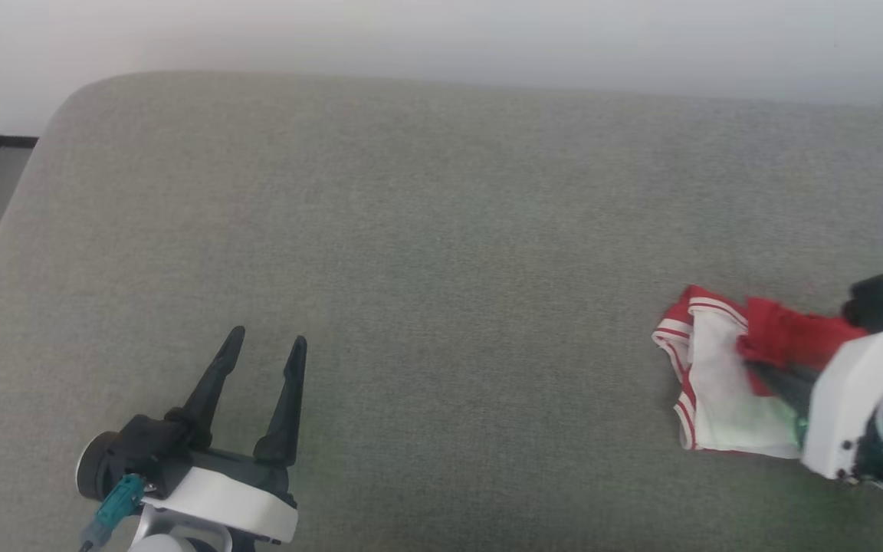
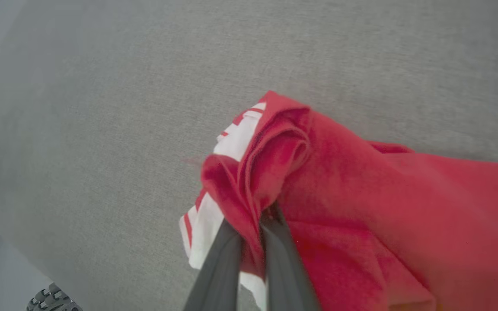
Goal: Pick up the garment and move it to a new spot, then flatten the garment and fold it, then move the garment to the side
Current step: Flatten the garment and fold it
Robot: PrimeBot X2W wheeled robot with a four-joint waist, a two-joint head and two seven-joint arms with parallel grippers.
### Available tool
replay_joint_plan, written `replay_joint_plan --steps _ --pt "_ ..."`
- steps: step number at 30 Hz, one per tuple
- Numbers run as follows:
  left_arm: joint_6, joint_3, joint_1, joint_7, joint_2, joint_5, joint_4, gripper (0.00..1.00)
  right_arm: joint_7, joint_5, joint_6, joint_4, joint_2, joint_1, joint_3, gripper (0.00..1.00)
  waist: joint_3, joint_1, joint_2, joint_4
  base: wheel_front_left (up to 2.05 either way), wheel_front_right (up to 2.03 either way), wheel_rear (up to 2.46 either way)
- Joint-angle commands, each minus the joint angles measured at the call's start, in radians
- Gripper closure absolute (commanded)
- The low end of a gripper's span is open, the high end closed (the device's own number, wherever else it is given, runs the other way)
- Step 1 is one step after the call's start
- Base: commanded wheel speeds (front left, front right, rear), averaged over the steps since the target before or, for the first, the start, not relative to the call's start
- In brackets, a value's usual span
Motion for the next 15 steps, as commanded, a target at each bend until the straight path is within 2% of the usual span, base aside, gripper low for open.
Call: replay_joint_plan --steps 1,4,13,14,15 --pt "-0.002 -0.002 -0.01 -0.005 0.001 -0.003 -0.004 0.0 0.005 -0.008 0.0 -0.005 0.009 -0.018 0.006 1.0 0.009 0.0 0.0 0.01 0.0 0.0 0.0" --pt "-0.002 -0.008 -0.019 -0.005 0.001 -0.002 -0.001 0.0 0.004 -0.018 0.0 0.013 0.024 -0.033 0.033 1.0 0.019 0.0 0.0 0.025 0.0 0.0 0.0" --pt "-0.002 -0.017 -0.041 -0.005 -0.004 0.004 0.019 0.0 -0.06 -0.064 0.0 0.1 0.016 -0.057 0.101 1.0 0.028 0.0 0.0 0.036 0.0 0.0 0.0" --pt "-0.002 -0.016 -0.039 -0.005 -0.001 0.002 0.022 0.0 -0.072 -0.059 0.0 0.105 0.019 -0.06 0.104 0.81 0.026 0.0 0.0 0.032 0.0 0.0 0.0" --pt "-0.002 -0.013 -0.036 -0.005 0.0 0.0 0.025 0.0 -0.081 -0.055 0.0 0.109 0.021 -0.064 0.108 0.52 0.023 0.0 0.0 0.027 0.0 0.0 0.0"
